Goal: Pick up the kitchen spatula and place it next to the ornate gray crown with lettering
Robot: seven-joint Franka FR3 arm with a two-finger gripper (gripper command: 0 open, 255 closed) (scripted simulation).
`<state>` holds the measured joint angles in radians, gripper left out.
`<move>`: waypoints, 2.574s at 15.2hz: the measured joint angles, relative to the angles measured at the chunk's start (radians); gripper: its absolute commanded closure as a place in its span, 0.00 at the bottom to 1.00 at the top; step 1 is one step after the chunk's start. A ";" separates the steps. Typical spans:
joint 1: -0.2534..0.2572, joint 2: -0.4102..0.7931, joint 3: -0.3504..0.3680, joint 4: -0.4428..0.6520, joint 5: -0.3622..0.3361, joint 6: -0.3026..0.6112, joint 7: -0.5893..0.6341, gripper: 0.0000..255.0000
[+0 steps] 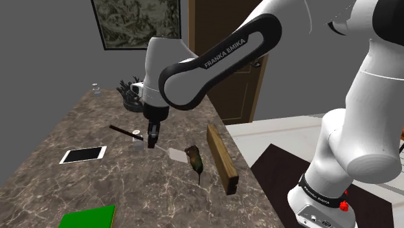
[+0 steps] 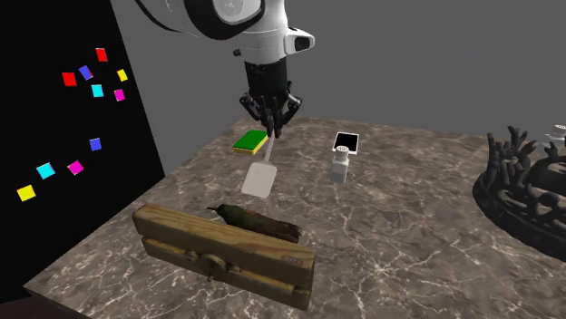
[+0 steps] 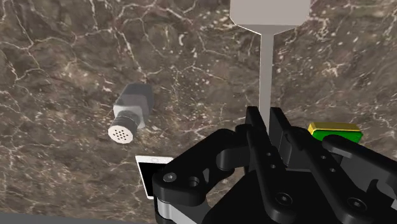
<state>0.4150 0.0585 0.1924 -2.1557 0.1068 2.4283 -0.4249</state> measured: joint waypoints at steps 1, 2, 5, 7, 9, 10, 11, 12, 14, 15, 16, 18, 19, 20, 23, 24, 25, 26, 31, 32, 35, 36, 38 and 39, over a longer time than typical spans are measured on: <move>0.000 -0.009 0.000 0.006 0.001 -0.015 0.001 1.00; 0.000 -0.015 0.000 0.012 0.001 -0.027 0.002 1.00; -0.002 -0.032 -0.001 0.032 0.003 -0.064 0.002 1.00; -0.002 -0.044 -0.001 0.047 0.003 -0.090 0.004 1.00; -0.003 -0.053 -0.002 0.067 0.003 -0.119 0.004 1.00; -0.003 -0.058 -0.002 0.073 0.003 -0.130 0.006 1.00; -0.003 -0.060 -0.002 0.084 0.002 -0.144 0.006 1.00; -0.003 -0.064 -0.002 0.095 0.002 -0.158 0.009 1.00; -0.003 -0.076 -0.003 0.105 0.003 -0.181 0.010 1.00; -0.005 -0.083 -0.004 0.112 0.004 -0.194 0.007 1.00; -0.005 -0.086 -0.004 0.123 0.004 -0.208 0.008 1.00; -0.010 -0.086 -0.010 0.139 0.005 -0.225 -0.001 1.00; -0.020 -0.090 -0.021 0.135 0.011 -0.226 -0.024 1.00; -0.030 -0.093 -0.032 0.134 0.016 -0.232 -0.047 1.00; -0.062 -0.088 -0.067 0.147 0.029 -0.247 -0.118 1.00; -0.072 -0.090 -0.077 0.145 0.034 -0.250 -0.141 1.00; -0.083 -0.081 -0.090 0.158 0.038 -0.258 -0.167 1.00; -0.094 -0.071 -0.102 0.174 0.041 -0.266 -0.191 1.00; -0.152 -0.031 -0.160 0.223 0.062 -0.292 -0.315 1.00; -0.166 -0.026 -0.173 0.226 0.068 -0.293 -0.343 1.00; -0.198 0.005 -0.202 0.274 0.079 -0.322 -0.406 1.00; -0.210 0.025 -0.211 0.298 0.083 -0.328 -0.428 1.00; -0.236 0.052 -0.232 0.337 0.093 -0.349 -0.476 1.00; -0.246 0.060 -0.239 0.347 0.097 -0.353 -0.494 1.00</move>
<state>0.1688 0.1186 -0.0469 -1.8091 0.2037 2.0749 -0.9189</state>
